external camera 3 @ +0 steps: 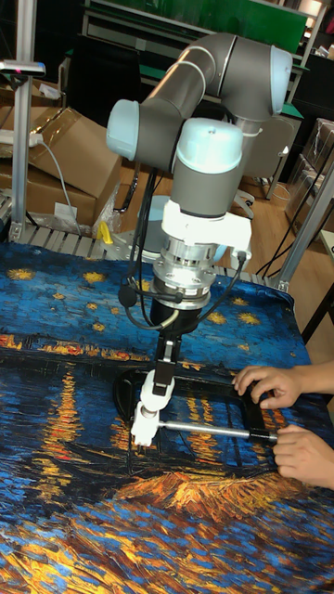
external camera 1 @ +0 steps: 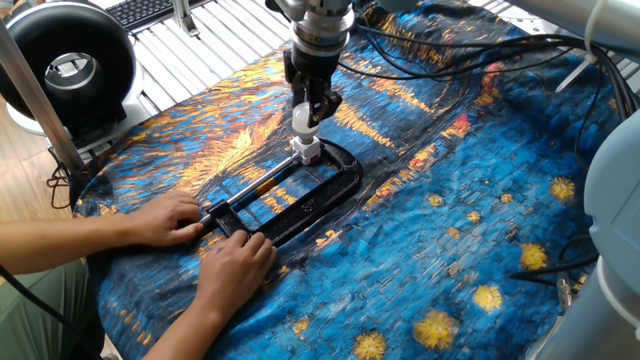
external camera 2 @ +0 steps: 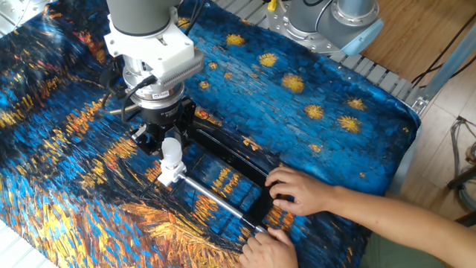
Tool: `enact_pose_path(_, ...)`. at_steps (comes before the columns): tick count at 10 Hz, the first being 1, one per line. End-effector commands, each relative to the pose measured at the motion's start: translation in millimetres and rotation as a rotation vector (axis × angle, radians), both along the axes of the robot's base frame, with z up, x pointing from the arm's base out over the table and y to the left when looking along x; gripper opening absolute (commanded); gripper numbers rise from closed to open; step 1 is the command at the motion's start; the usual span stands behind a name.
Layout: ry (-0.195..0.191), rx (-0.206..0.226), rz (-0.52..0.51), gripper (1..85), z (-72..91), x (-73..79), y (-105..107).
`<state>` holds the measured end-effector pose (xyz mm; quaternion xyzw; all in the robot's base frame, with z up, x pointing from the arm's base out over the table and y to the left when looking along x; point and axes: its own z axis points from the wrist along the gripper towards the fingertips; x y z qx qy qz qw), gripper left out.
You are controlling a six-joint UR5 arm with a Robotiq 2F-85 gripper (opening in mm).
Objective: Install the light bulb by rotating it
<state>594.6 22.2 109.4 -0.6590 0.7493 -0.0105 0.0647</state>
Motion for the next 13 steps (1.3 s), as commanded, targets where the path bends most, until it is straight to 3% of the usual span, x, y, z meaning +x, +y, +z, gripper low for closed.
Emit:
enact_pose_path(1,0.001,0.009,-0.010,1.0,0.1,-0.3,0.2)
enact_pose_path(13,-0.006,0.023,-0.018,1.0,-6.7,1.3,2.6)
